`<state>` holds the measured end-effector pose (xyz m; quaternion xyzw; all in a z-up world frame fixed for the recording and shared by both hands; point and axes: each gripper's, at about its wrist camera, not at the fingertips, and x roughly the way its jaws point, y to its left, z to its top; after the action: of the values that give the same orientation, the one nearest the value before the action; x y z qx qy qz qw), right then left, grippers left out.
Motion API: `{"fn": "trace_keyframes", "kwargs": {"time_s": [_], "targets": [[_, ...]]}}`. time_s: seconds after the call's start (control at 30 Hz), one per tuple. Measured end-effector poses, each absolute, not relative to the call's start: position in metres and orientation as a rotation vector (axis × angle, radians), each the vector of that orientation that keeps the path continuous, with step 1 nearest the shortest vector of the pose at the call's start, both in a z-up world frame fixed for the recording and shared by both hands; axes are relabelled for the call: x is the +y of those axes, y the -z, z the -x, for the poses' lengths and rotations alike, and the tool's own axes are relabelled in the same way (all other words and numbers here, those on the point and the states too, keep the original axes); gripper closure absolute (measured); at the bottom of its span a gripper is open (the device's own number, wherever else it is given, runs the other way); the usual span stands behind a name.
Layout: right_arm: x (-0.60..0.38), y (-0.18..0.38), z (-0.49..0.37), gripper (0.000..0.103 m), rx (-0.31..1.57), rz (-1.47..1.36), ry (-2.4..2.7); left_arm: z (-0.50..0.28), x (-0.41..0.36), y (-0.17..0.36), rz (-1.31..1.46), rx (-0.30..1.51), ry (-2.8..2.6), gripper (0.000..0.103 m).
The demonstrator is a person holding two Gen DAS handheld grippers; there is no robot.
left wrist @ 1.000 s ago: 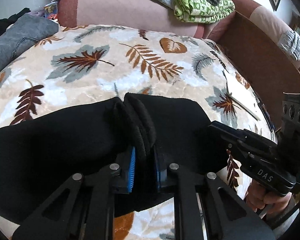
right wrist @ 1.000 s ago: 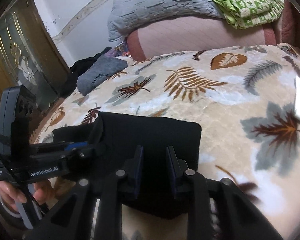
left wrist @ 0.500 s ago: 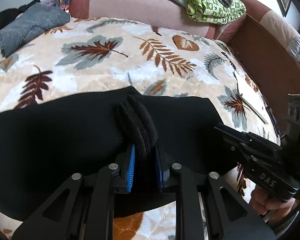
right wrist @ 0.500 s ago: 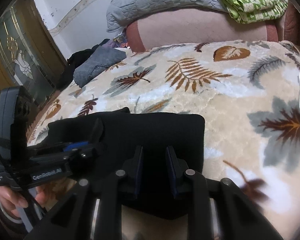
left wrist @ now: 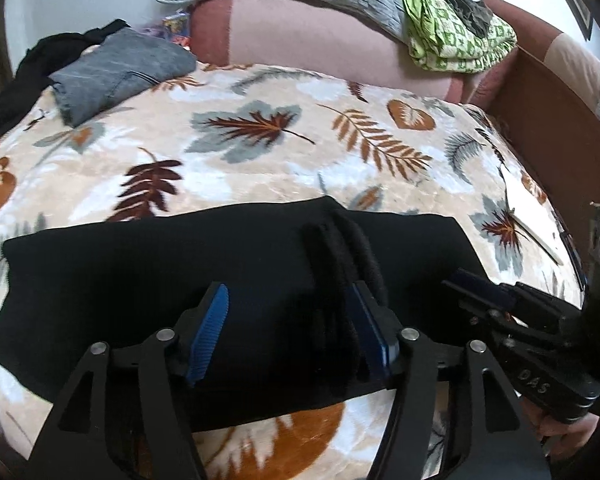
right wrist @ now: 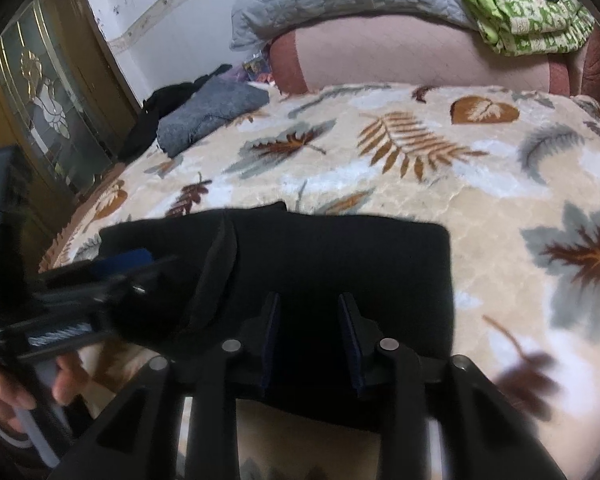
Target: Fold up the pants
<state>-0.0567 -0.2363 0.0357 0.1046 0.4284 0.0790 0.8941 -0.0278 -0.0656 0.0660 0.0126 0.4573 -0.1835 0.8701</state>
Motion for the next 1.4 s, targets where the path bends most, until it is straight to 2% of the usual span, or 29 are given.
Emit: {"fn": "trace_keyframes", "kwargs": {"time_s": [0.23,0.47,0.6,1.23,1.3,1.4], "targets": [[-0.223,-0.041,0.059,0.064,0.888,-0.172,-0.168,0.034,-0.050,-0.072,0.001,0.942,0.357,0.038],[-0.206,-0.055,0.062,0.061,0.865,-0.110,-0.155,0.041,-0.034,-0.074,0.062,0.943,0.356,0.027],[-0.198,-0.060,0.064,0.056,0.852,-0.059,-0.144,0.044,-0.025,-0.073,0.079,0.946,0.341,0.027],[-0.177,-0.064,0.055,0.052,0.844,0.016,-0.163,0.058,0.035,-0.073,0.197,0.931,0.247,0.027],[-0.173,-0.063,0.051,0.052,0.848,0.017,-0.174,0.062,0.043,-0.074,0.210,0.928,0.240,0.022],[-0.165,-0.061,0.043,0.052,0.854,0.018,-0.200,0.068,0.057,-0.074,0.242,0.928,0.225,0.021]]}}
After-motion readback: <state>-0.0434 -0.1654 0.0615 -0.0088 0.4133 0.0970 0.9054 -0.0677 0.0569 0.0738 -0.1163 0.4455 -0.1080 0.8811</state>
